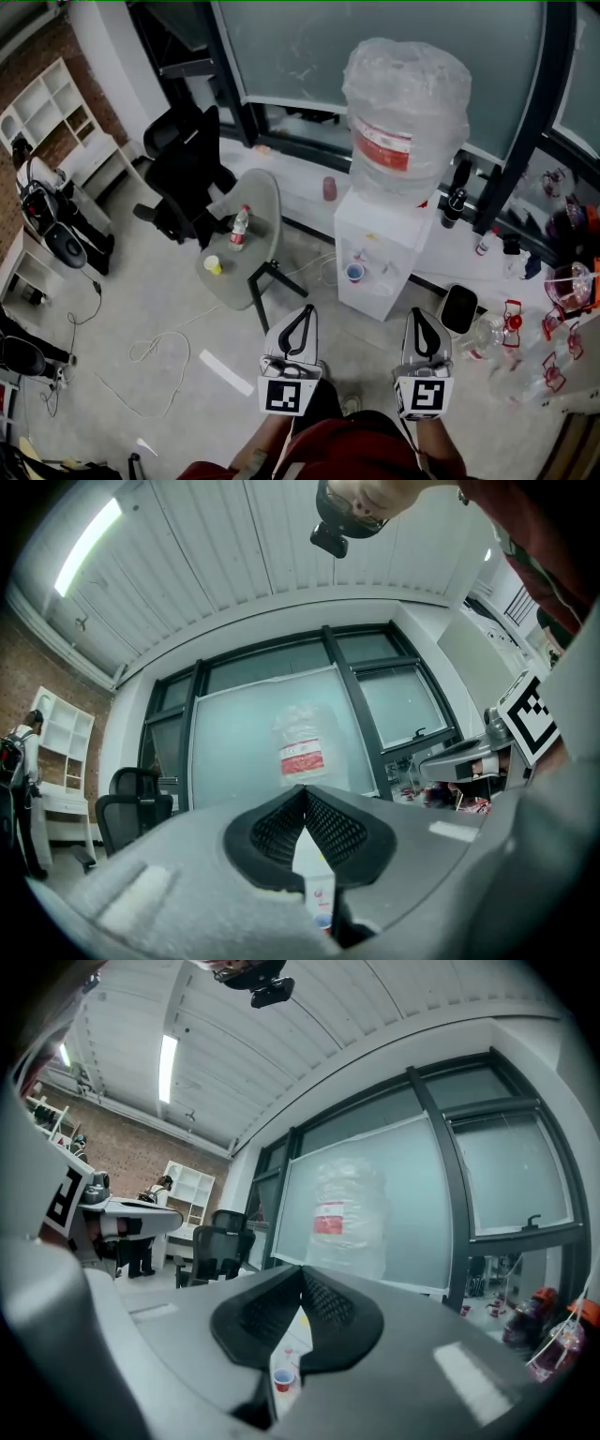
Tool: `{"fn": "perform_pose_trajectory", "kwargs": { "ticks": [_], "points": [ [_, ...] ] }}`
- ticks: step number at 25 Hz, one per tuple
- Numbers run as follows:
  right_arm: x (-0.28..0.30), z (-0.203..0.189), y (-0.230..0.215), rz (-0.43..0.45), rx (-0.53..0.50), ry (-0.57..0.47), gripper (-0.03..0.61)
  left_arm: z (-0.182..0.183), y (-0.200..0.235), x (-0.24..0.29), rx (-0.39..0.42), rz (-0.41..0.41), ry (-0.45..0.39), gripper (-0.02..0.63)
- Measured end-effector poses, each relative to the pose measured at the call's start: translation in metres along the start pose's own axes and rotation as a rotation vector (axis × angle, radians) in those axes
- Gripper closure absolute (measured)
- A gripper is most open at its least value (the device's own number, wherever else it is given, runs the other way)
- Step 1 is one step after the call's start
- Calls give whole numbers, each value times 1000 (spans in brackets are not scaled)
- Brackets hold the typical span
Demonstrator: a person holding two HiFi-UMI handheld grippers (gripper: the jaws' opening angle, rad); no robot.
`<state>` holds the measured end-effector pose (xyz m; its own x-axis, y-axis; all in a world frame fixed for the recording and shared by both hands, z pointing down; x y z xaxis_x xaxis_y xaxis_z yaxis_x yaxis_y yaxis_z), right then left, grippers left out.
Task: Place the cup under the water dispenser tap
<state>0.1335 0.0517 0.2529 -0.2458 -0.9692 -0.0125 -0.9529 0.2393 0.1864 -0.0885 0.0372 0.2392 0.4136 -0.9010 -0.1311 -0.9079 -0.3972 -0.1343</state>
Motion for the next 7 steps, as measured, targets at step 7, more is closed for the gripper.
{"fn": "perform_pose_trajectory", "kwargs": {
  "ticks": [7],
  "points": [
    [1,-6,-4,-22,5,9,577,0,1,3,0,1,-13,617]
  ]
}}
Point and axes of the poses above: the fingertips, and each gripper's own axes: x forward along the fingers, y to its left, z out of its top, the point moved 5 cm from there along -x, backward along the fingers, and after that the axes turned 1 degree about y, right-handed, at the moved point
